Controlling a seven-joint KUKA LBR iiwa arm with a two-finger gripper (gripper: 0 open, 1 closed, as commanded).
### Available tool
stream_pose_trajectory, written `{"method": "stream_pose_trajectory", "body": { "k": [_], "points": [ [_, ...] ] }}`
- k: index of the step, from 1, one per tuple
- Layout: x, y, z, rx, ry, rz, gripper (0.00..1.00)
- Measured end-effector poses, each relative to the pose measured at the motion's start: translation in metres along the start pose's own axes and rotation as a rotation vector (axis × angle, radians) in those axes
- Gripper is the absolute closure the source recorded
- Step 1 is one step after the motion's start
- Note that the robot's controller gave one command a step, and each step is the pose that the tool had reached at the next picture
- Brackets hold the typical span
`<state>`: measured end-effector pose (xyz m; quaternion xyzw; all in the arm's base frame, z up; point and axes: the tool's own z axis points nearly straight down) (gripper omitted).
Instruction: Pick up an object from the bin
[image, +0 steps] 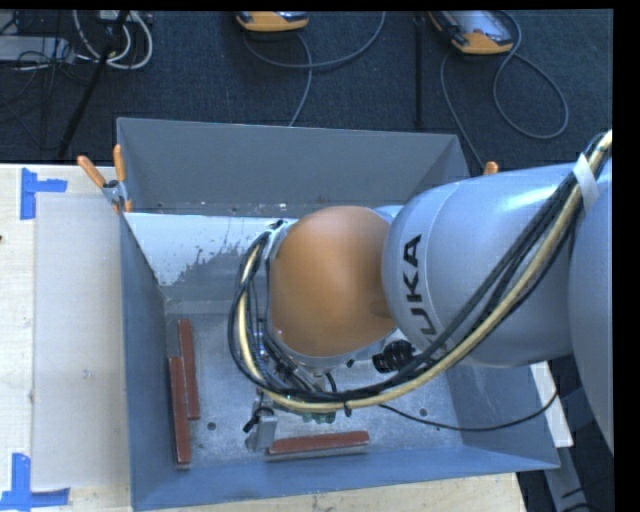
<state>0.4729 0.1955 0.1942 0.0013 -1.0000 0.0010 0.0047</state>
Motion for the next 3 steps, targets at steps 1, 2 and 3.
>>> {"method": "stream_pose_trajectory", "body": {
  "k": [1,2,3],
  "points": [
    [-0.051,-0.023,0.010,-0.001,-0.010,-0.253,0.00],
    [-0.067,-0.065,0.127,-0.001,-0.007,-0.375,0.00],
    [-0.064,-0.147,0.117,0.003,-0.008,-0.378,0.00]
  ]
}}
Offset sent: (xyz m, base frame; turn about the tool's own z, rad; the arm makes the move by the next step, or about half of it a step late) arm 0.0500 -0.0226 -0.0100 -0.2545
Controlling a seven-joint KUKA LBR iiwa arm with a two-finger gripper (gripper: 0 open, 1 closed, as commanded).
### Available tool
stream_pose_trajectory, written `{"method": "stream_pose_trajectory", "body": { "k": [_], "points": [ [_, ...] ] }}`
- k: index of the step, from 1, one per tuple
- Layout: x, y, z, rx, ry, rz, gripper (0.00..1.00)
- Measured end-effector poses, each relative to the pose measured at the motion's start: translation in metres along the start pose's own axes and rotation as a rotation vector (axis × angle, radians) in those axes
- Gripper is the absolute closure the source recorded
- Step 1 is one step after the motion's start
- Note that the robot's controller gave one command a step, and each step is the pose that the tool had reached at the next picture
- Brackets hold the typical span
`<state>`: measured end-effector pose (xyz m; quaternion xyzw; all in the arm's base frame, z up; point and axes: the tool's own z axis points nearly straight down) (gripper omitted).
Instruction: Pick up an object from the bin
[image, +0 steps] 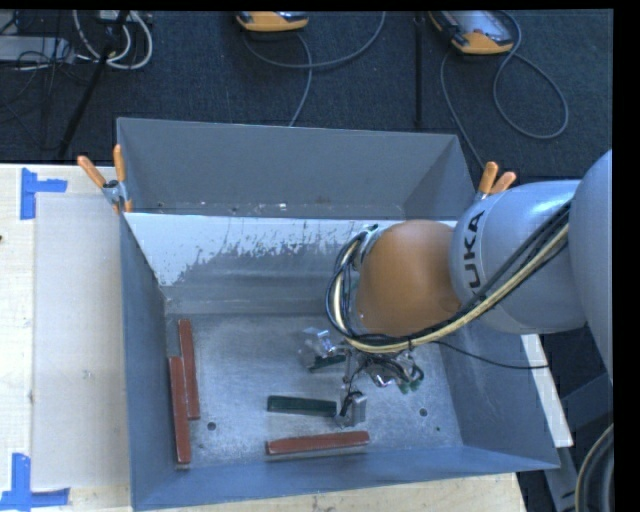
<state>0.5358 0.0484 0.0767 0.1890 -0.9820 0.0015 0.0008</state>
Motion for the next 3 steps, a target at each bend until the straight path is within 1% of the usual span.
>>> {"method": "stream_pose_trajectory", "body": {
  "k": [1,2,3],
  "points": [
    [-0.001,0.004,0.001,-0.004,-0.001,-0.002,1.00],
    [0.016,-0.010,-0.119,0.000,-0.009,-0.045,1.00],
    [0.033,-0.052,-0.191,0.001,-0.007,-0.405,1.00]
  ]
}}
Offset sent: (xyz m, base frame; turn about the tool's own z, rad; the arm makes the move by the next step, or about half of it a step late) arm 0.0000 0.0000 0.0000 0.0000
